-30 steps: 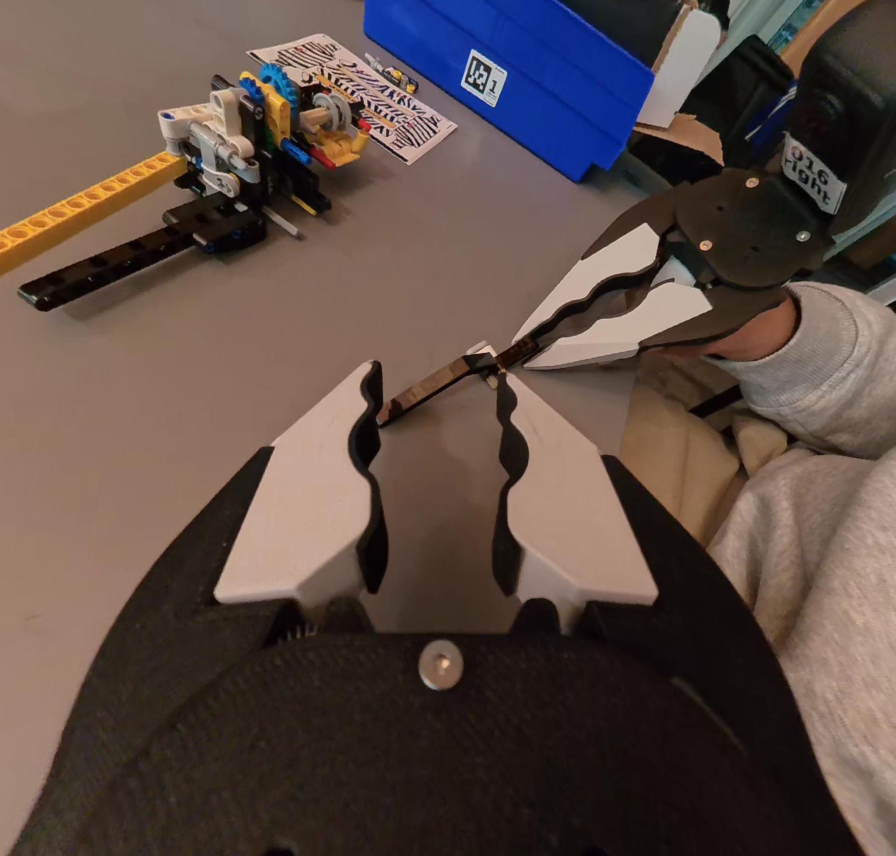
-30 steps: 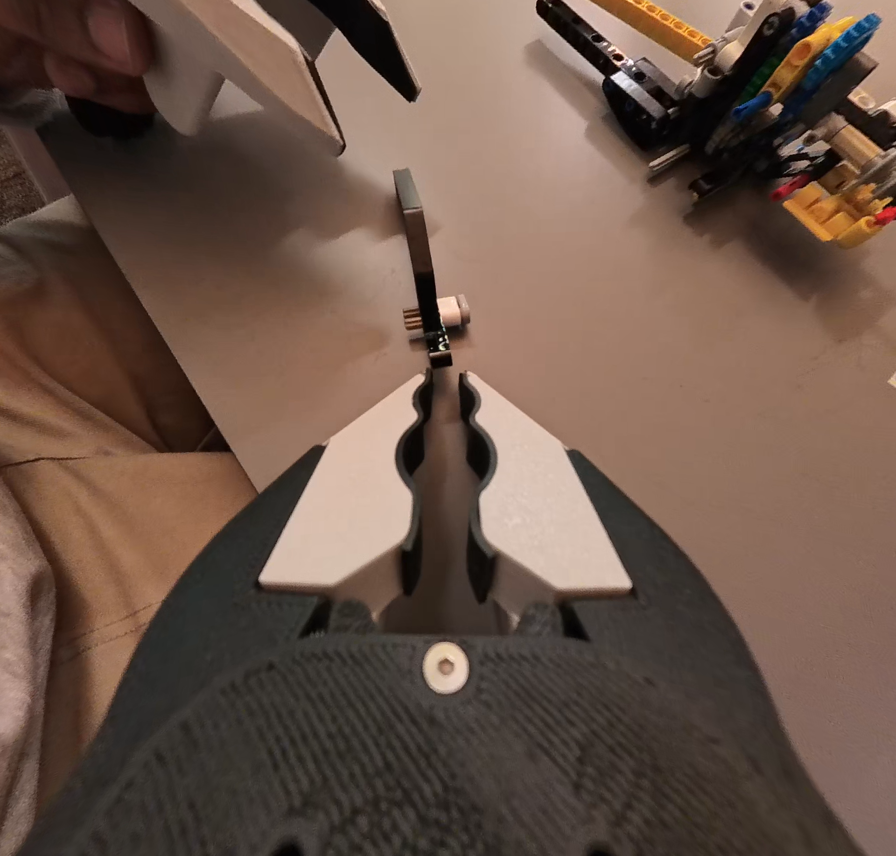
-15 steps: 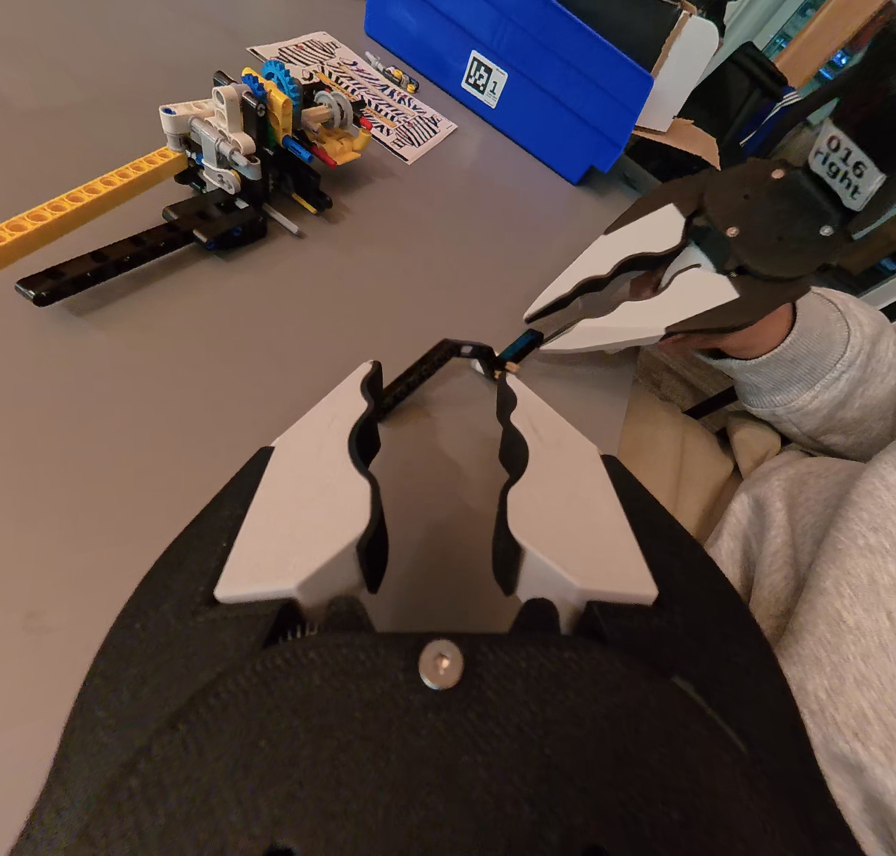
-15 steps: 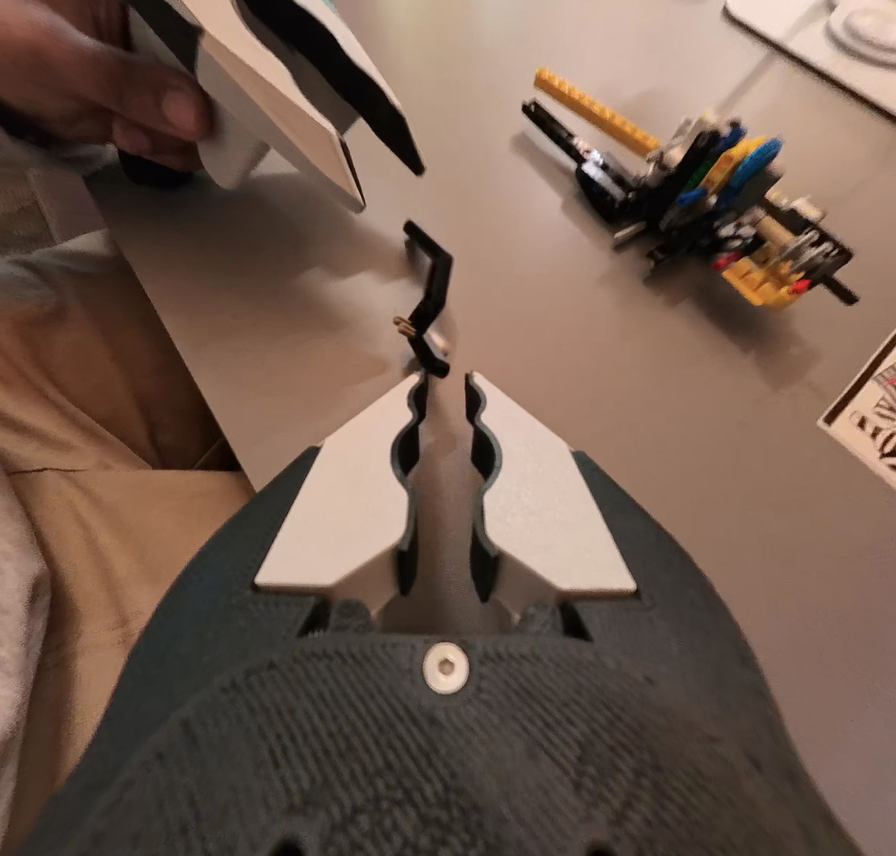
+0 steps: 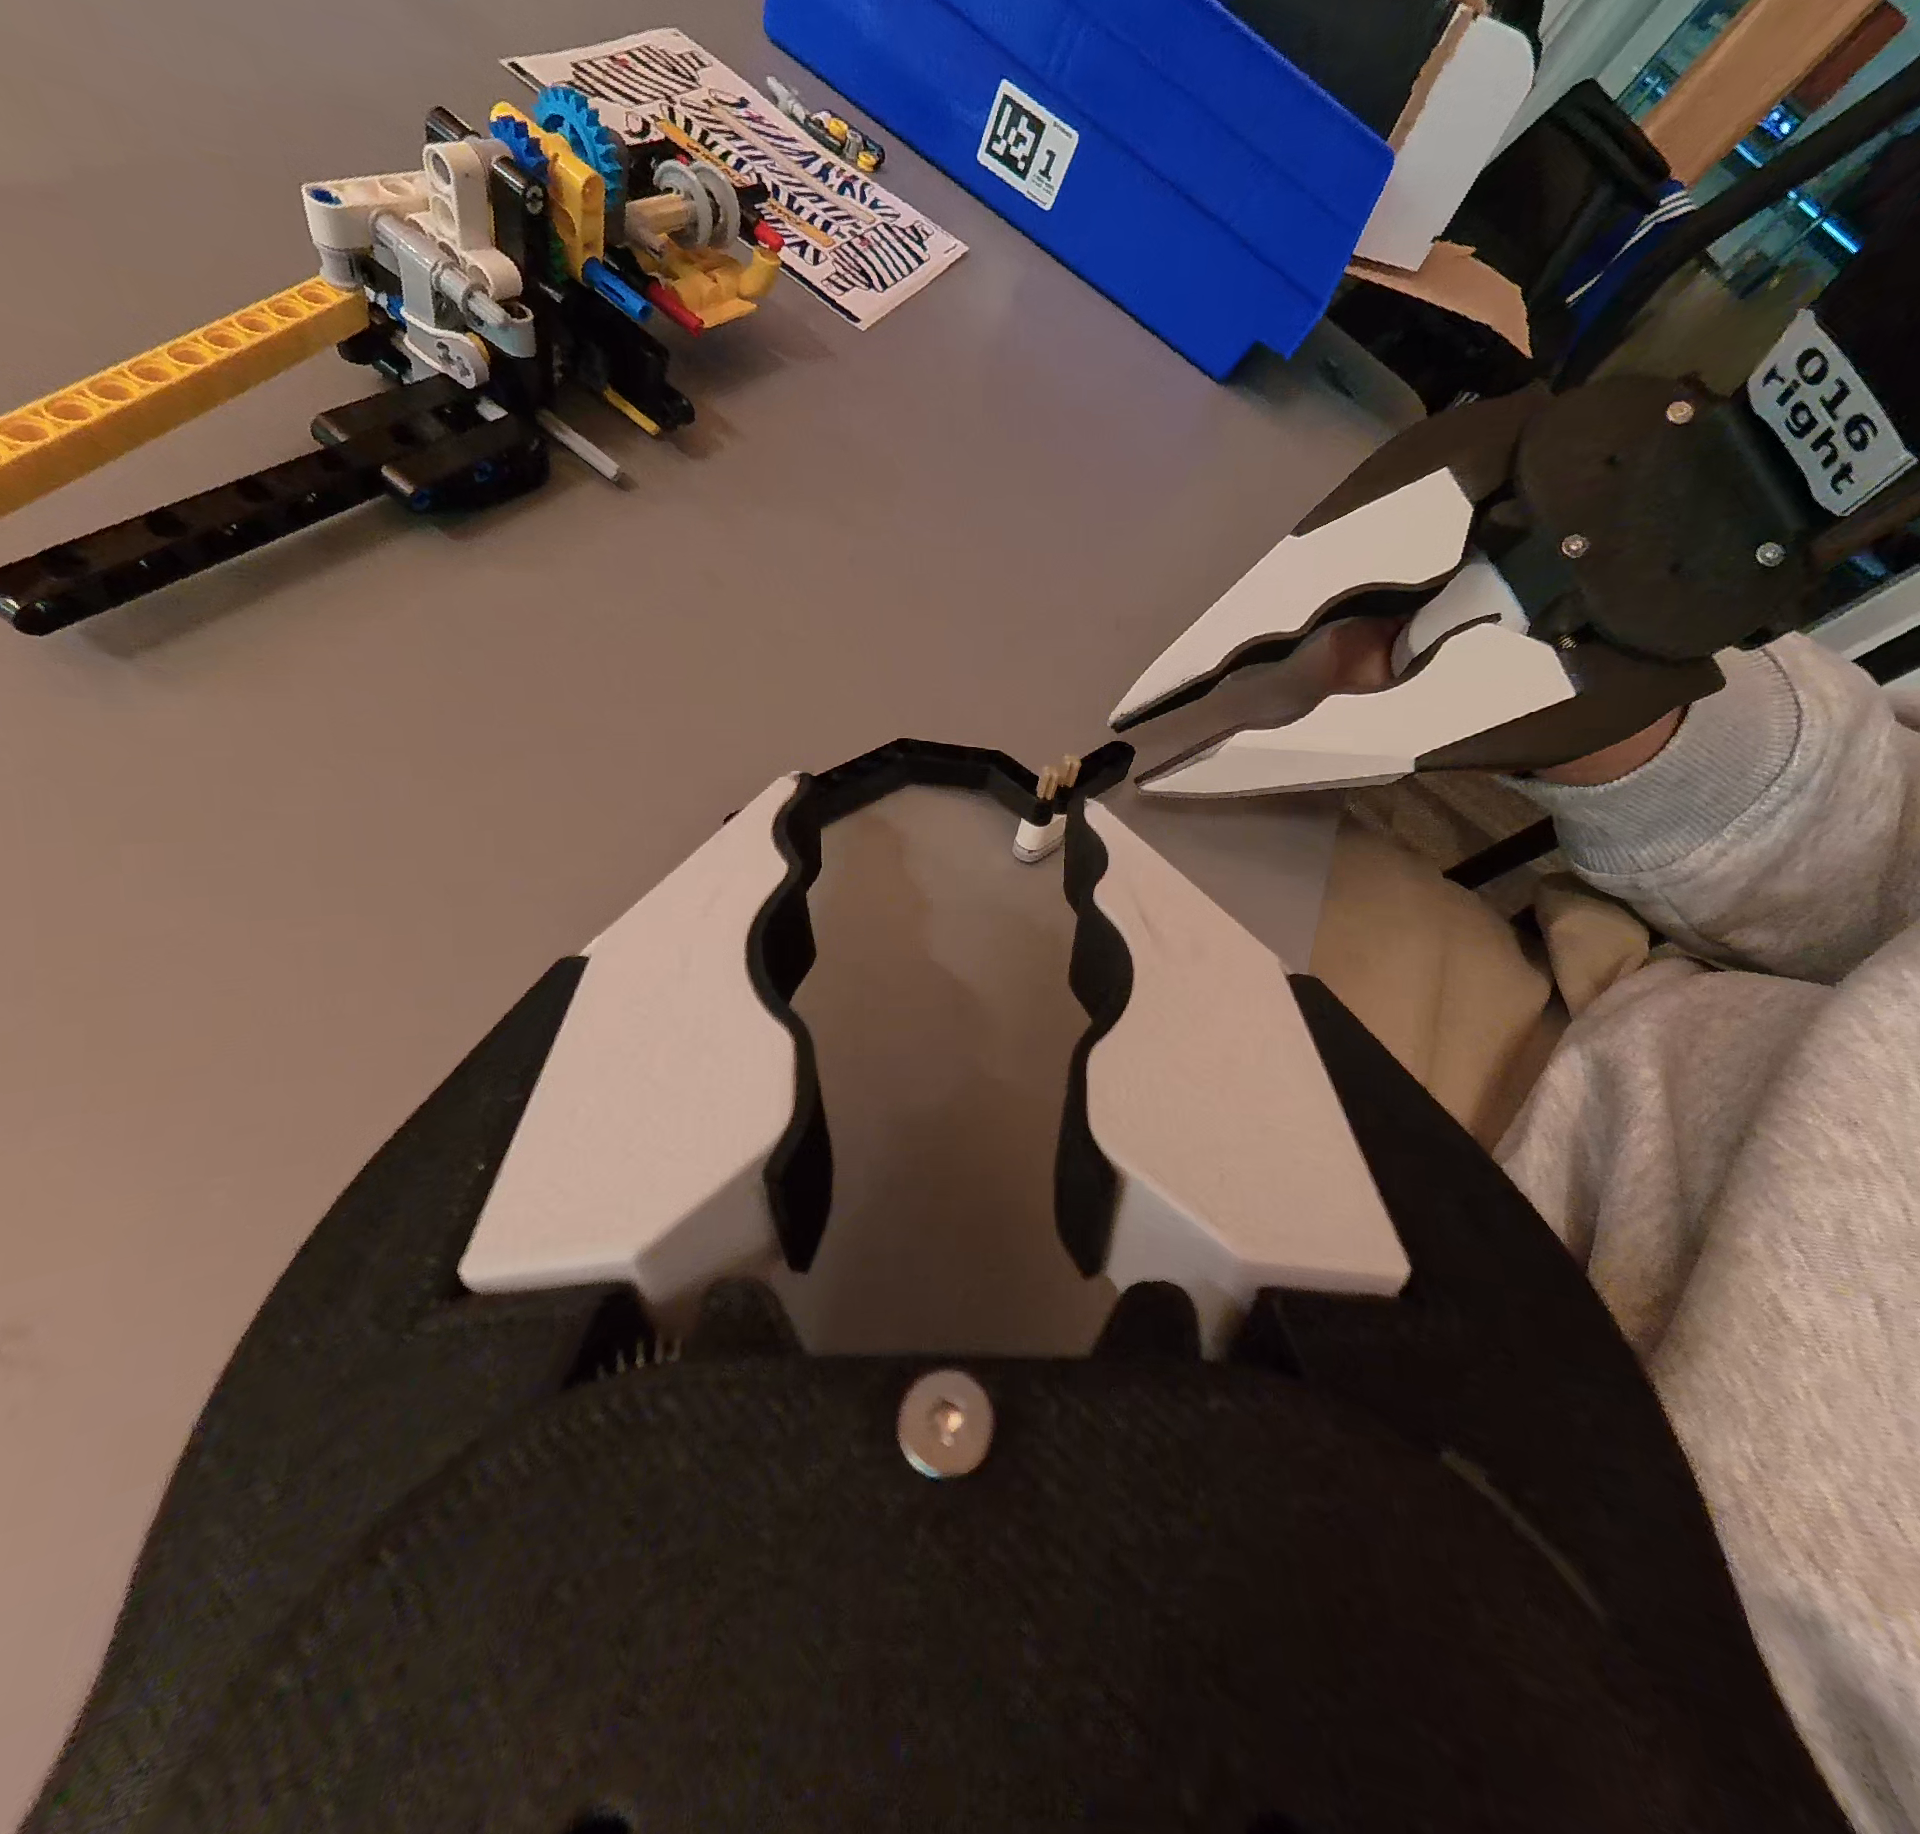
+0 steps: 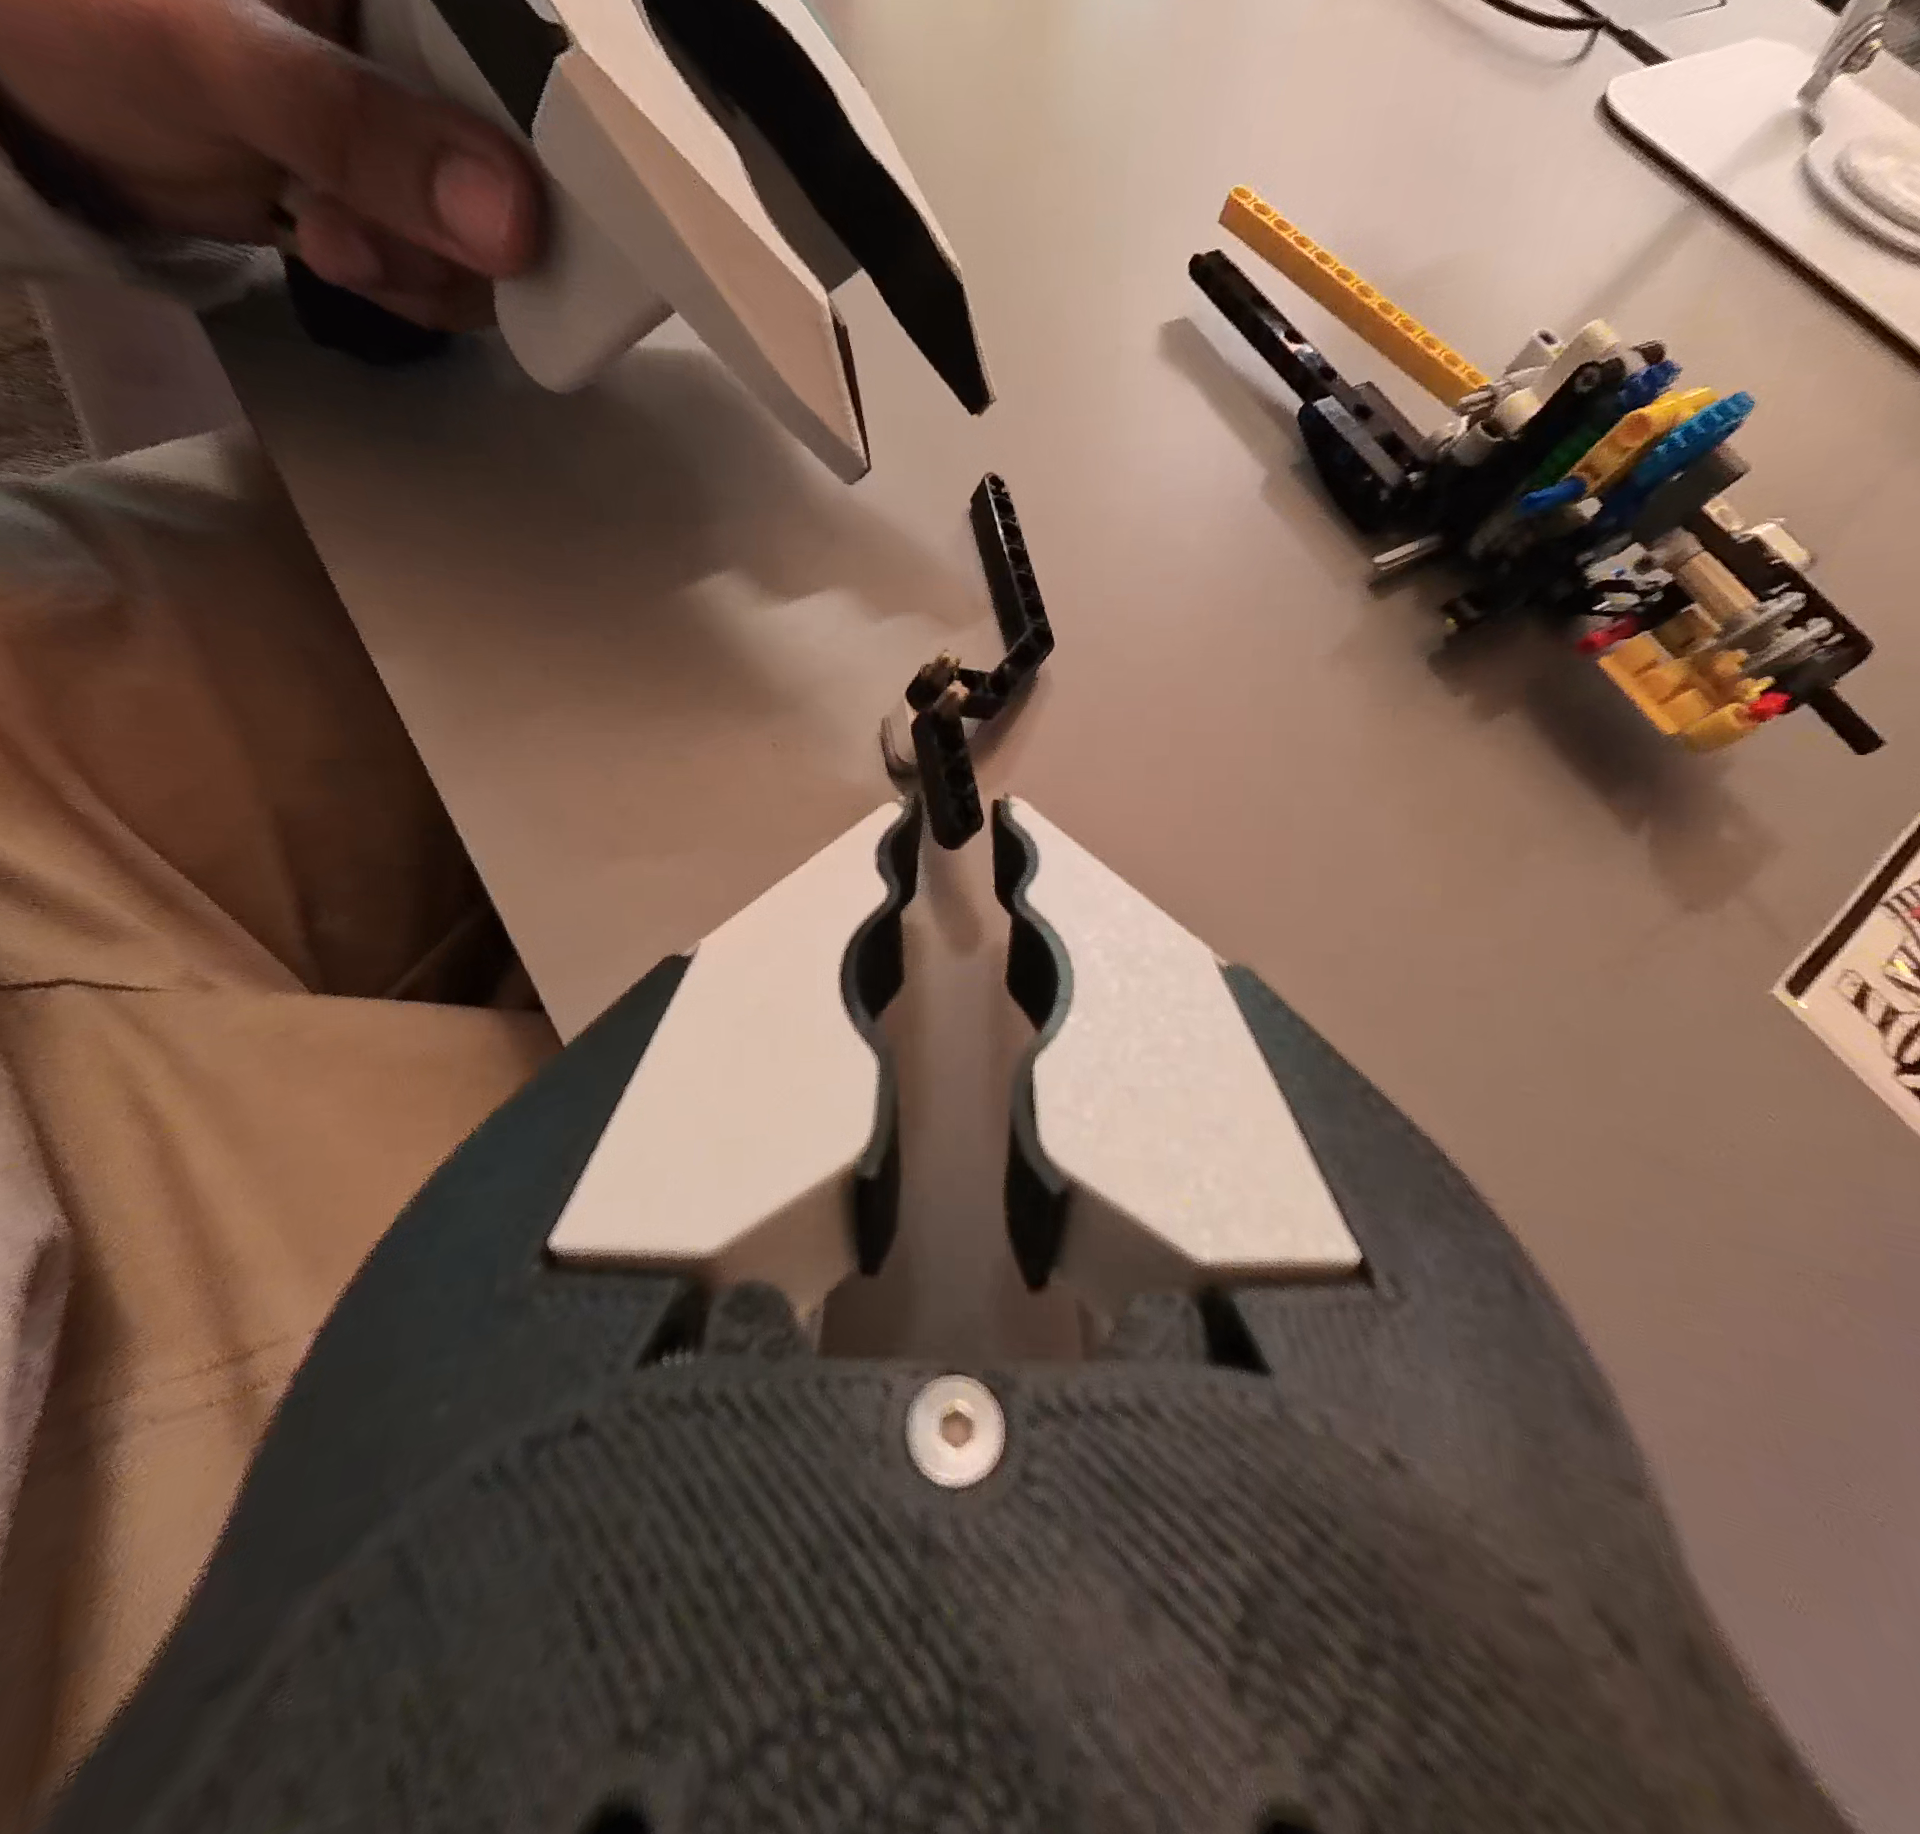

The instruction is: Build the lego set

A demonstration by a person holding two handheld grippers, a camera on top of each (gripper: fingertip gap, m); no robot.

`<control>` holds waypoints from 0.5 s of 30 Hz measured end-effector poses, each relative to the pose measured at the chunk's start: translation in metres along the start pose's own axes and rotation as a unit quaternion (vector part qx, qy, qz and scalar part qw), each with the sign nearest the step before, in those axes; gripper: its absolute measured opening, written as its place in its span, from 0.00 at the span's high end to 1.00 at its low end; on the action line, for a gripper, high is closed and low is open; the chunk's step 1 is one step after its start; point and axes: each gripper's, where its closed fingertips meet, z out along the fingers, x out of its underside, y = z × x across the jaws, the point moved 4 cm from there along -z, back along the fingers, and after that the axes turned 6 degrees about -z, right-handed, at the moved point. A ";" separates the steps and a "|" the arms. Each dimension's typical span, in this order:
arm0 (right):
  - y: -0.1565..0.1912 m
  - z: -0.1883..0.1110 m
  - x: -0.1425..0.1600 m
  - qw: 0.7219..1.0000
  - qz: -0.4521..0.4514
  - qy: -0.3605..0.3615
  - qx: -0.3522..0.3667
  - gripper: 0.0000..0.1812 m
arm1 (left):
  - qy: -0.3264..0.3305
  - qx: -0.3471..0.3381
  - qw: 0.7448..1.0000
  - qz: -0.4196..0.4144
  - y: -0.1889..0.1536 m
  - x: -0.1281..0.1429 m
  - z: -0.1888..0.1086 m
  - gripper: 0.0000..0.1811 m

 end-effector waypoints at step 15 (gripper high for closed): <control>0.008 0.007 0.001 0.999 -0.031 0.023 0.000 0.95 | 0.003 0.001 1.000 -0.002 0.001 0.001 0.000 0.75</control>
